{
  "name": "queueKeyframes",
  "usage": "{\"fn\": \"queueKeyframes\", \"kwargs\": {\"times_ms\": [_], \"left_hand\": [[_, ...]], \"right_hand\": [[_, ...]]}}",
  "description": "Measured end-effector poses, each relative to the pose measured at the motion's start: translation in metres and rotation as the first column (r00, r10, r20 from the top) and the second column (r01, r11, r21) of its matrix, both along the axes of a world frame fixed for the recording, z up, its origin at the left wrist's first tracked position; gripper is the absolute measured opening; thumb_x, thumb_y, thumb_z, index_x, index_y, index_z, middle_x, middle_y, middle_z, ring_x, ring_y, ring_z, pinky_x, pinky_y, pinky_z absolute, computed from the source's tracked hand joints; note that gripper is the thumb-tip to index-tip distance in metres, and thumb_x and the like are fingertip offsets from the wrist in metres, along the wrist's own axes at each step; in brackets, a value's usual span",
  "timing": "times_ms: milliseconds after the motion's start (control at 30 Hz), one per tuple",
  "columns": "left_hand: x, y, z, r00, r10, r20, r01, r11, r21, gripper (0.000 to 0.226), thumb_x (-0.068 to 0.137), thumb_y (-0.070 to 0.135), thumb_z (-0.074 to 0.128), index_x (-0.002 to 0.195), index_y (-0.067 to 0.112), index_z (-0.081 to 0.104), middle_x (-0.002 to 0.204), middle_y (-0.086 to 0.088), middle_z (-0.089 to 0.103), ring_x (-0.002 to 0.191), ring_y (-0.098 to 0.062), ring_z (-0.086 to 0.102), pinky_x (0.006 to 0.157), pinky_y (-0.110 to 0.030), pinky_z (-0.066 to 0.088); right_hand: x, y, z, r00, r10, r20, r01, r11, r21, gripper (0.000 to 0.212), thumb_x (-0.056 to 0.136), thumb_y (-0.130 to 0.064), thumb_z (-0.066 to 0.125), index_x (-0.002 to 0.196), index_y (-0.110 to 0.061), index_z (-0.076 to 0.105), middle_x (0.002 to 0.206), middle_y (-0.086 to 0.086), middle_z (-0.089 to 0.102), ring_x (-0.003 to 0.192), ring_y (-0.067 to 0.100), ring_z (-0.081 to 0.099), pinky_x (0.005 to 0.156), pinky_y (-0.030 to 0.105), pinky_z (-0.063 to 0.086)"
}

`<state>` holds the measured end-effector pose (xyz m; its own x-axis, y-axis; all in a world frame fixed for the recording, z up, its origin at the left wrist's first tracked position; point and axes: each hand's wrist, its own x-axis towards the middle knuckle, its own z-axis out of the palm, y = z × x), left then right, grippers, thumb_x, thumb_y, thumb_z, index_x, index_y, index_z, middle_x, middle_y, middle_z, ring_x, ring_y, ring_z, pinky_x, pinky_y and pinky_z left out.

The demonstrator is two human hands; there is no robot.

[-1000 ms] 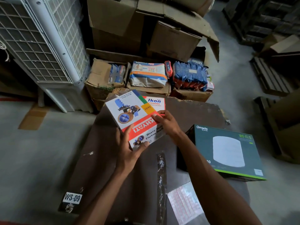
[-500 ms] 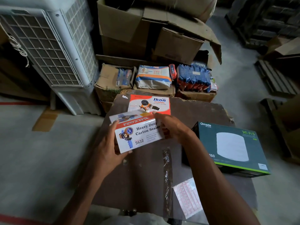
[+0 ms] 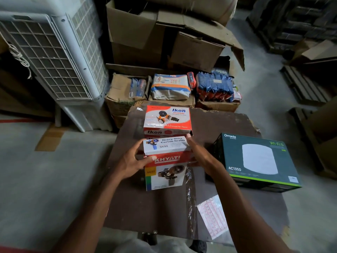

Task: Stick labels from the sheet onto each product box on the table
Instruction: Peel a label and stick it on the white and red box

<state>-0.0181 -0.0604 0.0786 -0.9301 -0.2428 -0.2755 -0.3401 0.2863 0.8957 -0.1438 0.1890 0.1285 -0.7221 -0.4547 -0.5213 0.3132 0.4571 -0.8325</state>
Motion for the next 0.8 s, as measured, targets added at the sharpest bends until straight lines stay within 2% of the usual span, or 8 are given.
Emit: {"fn": "queueKeyframes", "kwargs": {"times_ms": [133, 233, 367, 467, 533, 633, 733, 800], "left_hand": [[-0.017, 0.011, -0.019, 0.998, -0.045, 0.047, 0.043, 0.998, 0.046, 0.103, 0.064, 0.073, 0.08, 0.151, 0.051, 0.028, 0.142, 0.013, 0.053, 0.12, -0.018, 0.063, 0.075, -0.044, 0.064], [-0.027, 0.017, -0.025, 0.995, -0.071, 0.067, 0.069, 0.997, 0.03, 0.098, 0.078, 0.061, 0.077, 0.156, 0.048, 0.019, 0.14, 0.015, 0.051, 0.117, -0.014, 0.061, 0.079, -0.042, 0.064], [-0.037, 0.016, -0.029, 0.991, -0.103, 0.091, 0.109, 0.992, -0.067, 0.101, 0.081, 0.066, 0.071, 0.158, 0.049, 0.009, 0.155, 0.007, 0.045, 0.137, -0.021, 0.049, 0.106, -0.052, 0.048], [-0.038, 0.018, -0.029, 0.987, -0.134, -0.088, 0.109, 0.963, -0.247, 0.102, 0.081, 0.062, 0.069, 0.157, 0.052, 0.002, 0.169, 0.007, 0.014, 0.152, -0.021, 0.022, 0.116, -0.05, 0.031], [-0.039, 0.024, -0.028, 0.958, -0.218, -0.188, 0.134, 0.916, -0.379, 0.089, 0.086, 0.059, 0.063, 0.157, 0.054, 0.01, 0.17, 0.009, 0.01, 0.155, -0.02, 0.016, 0.118, -0.052, 0.026], [-0.041, 0.034, -0.031, 0.943, -0.273, -0.189, 0.139, 0.842, -0.522, 0.062, 0.091, 0.064, 0.046, 0.15, 0.05, 0.037, 0.163, 0.01, 0.031, 0.152, -0.026, 0.022, 0.118, -0.064, 0.026], [-0.04, 0.039, -0.037, 0.951, -0.226, -0.212, 0.094, 0.862, -0.498, 0.055, 0.094, 0.063, 0.039, 0.146, 0.045, 0.047, 0.159, 0.009, 0.039, 0.15, -0.027, 0.024, 0.117, -0.061, 0.031], [-0.041, 0.038, -0.039, 0.95, -0.239, -0.201, 0.104, 0.848, -0.52, 0.055, 0.096, 0.064, 0.036, 0.146, 0.046, 0.047, 0.16, 0.009, 0.037, 0.152, -0.026, 0.022, 0.119, -0.06, 0.028]], "right_hand": [[0.004, 0.01, -0.032, 0.997, 0.018, -0.075, -0.026, 0.994, -0.111, 0.055, 0.098, -0.072, 0.043, 0.148, -0.05, 0.04, 0.14, -0.003, 0.064, 0.121, 0.02, 0.067, 0.102, 0.053, 0.054], [0.01, 0.019, -0.051, 0.978, 0.023, -0.207, -0.044, 0.994, -0.097, 0.074, 0.095, -0.044, 0.072, 0.15, -0.056, 0.026, 0.144, -0.006, 0.057, 0.124, 0.016, 0.065, 0.099, 0.046, 0.059], [0.011, 0.02, -0.075, 0.92, -0.04, -0.389, 0.035, 0.999, -0.018, 0.078, 0.091, -0.03, 0.077, 0.15, -0.052, 0.032, 0.145, -0.004, 0.055, 0.129, 0.021, 0.061, 0.095, 0.055, 0.059], [0.011, 0.019, -0.082, 0.904, -0.073, -0.421, 0.073, 0.997, -0.015, 0.076, 0.092, -0.03, 0.077, 0.151, -0.05, 0.034, 0.145, -0.003, 0.055, 0.125, 0.021, 0.064, 0.092, 0.053, 0.061], [0.012, 0.02, -0.086, 0.898, -0.07, -0.435, 0.069, 0.997, -0.018, 0.076, 0.091, -0.03, 0.077, 0.15, -0.051, 0.034, 0.146, -0.002, 0.055, 0.126, 0.021, 0.063, 0.092, 0.054, 0.061], [0.011, 0.021, -0.089, 0.87, -0.041, -0.491, 0.055, 0.998, 0.015, 0.074, 0.088, -0.04, 0.079, 0.149, -0.047, 0.038, 0.154, -0.004, 0.044, 0.134, 0.021, 0.055, 0.096, 0.053, 0.059], [0.009, 0.021, -0.083, 0.758, 0.075, -0.648, -0.012, 0.995, 0.102, 0.064, 0.09, -0.063, 0.065, 0.148, -0.044, 0.044, 0.163, -0.011, 0.028, 0.14, 0.024, 0.047, 0.1, 0.05, 0.057], [0.01, 0.019, -0.079, 0.664, 0.169, -0.728, -0.046, 0.982, 0.185, 0.052, 0.097, -0.061, 0.056, 0.147, -0.048, 0.047, 0.166, -0.01, 0.028, 0.141, 0.025, 0.041, 0.104, 0.051, 0.051]]}}
